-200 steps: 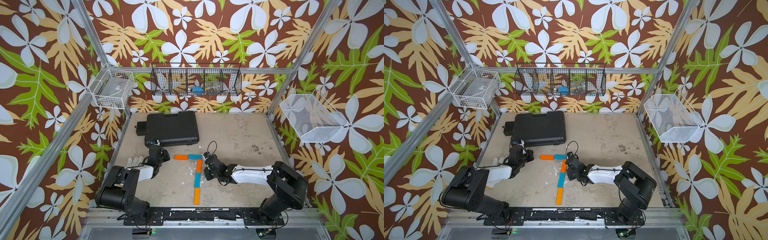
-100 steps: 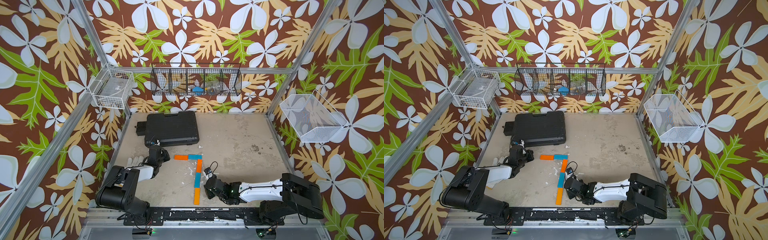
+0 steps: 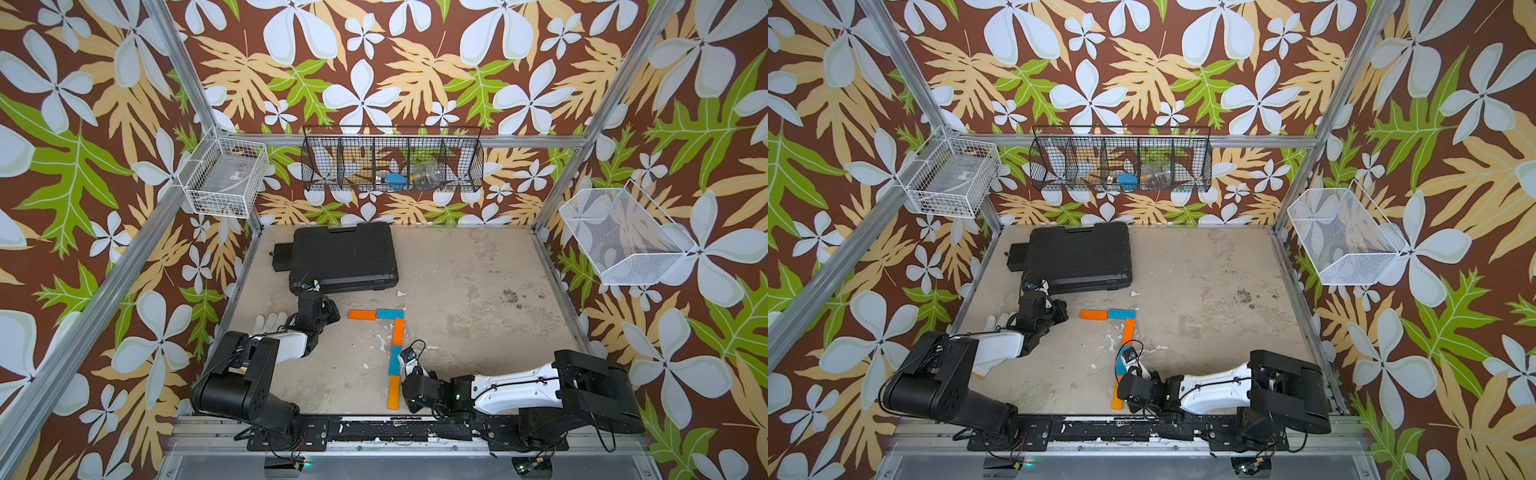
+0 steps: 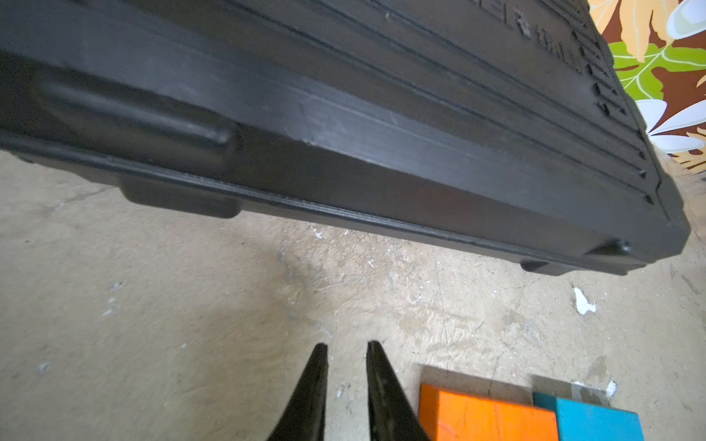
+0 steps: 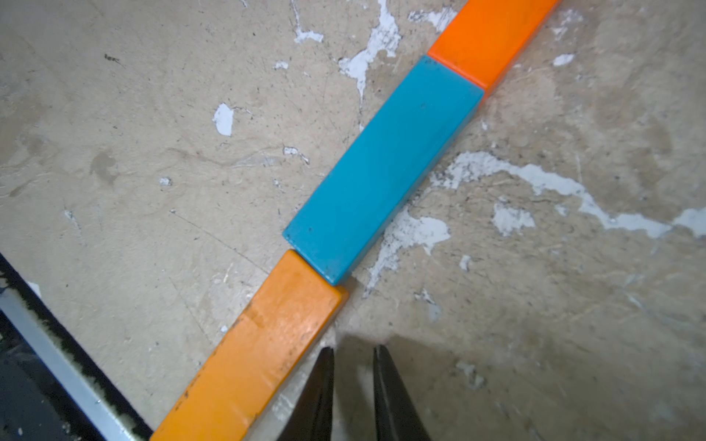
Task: Assemble the number 7 with building blocks
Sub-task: Adjust the building block at the center of the board.
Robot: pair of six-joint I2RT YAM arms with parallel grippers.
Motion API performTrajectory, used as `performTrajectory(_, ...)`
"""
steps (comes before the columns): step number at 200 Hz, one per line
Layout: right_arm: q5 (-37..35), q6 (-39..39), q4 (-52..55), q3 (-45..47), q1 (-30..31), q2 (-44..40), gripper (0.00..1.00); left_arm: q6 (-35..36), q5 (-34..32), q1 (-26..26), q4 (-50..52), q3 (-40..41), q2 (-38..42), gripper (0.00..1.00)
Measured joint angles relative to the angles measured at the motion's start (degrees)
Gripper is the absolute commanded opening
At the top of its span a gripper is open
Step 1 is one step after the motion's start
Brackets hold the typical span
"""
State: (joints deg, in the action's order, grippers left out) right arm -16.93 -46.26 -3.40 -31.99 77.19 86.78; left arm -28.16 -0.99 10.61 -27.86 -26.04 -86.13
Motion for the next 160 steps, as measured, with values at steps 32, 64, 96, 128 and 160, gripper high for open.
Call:
performTrajectory(32, -0.6, -0.4, 0.1, -0.9, 0.7, 0.9, 0.22, 0.0, 0.0, 0.0, 0.0, 0.0, 0.0, 0.22)
performTrajectory(64, -0.6, -0.7, 1.2, -1.8, 1.2, 1.3, 0.22, 0.0, 0.0, 0.0, 0.0, 0.0, 0.0, 0.22)
performTrajectory(96, -0.7, -1.1, 1.4, -1.8, 1.2, 1.3, 0.22, 0.0, 0.0, 0.0, 0.0, 0.0, 0.0, 0.22)
performTrajectory(128, -0.7, -1.4, 2.1, -1.6, 1.5, 0.8, 0.22, 0.0, 0.0, 0.0, 0.0, 0.0, 0.0, 0.22)
performTrajectory(160, -1.7, -2.6, 2.1, -1.2, 3.4, 0.7, 0.22, 0.0, 0.0, 0.0, 0.0, 0.0, 0.0, 0.22)
